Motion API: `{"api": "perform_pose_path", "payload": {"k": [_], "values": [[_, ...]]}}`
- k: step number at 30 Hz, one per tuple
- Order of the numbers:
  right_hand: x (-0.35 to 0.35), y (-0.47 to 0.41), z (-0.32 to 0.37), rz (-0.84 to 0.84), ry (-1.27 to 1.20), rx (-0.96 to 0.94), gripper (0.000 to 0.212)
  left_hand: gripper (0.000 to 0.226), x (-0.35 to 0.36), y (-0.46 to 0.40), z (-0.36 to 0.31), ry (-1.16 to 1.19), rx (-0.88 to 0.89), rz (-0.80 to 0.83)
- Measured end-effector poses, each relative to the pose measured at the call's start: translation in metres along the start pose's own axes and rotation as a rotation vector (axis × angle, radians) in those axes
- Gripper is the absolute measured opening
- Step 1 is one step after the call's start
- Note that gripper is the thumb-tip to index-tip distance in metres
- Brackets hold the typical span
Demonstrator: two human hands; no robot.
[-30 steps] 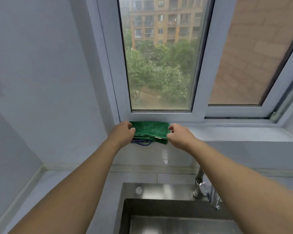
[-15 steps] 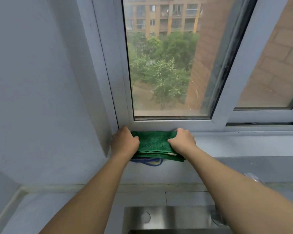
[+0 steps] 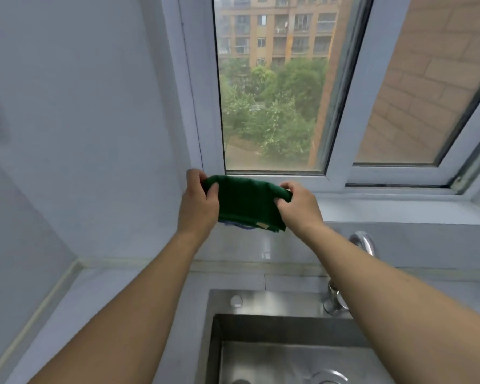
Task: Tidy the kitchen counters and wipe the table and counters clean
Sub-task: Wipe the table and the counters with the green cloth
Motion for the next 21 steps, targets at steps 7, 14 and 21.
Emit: {"api": "perform_pose_path", "payload": {"k": [7, 14, 21], "values": [[-0.018, 0.103, 0.002, 0.123, -0.049, -0.081, 0.025, 0.009, -0.073, 0.119, 0.001, -0.072, -0.138, -0.101], [-0.011, 0.224, -0.015, 0.346, 0.002, -0.121, 0.019, 0.010, -0.144, 0.249, 0.025, -0.161, -0.388, -0.244], [0.016, 0.356, -0.011, 0.637, -0.019, -0.129, 0.017, 0.013, -0.239, 0.380, 0.059, -0.253, -0.652, -0.406]]}}
Point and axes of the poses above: each hand's wrist, its own y-axis away from the middle knuckle, its own x-axis out of the palm, z = x × y, the point moved 5 cm from there along -y, towards the middle knuckle, and after that the axes turned 12 degrees about -z, right-handed, at the moved point
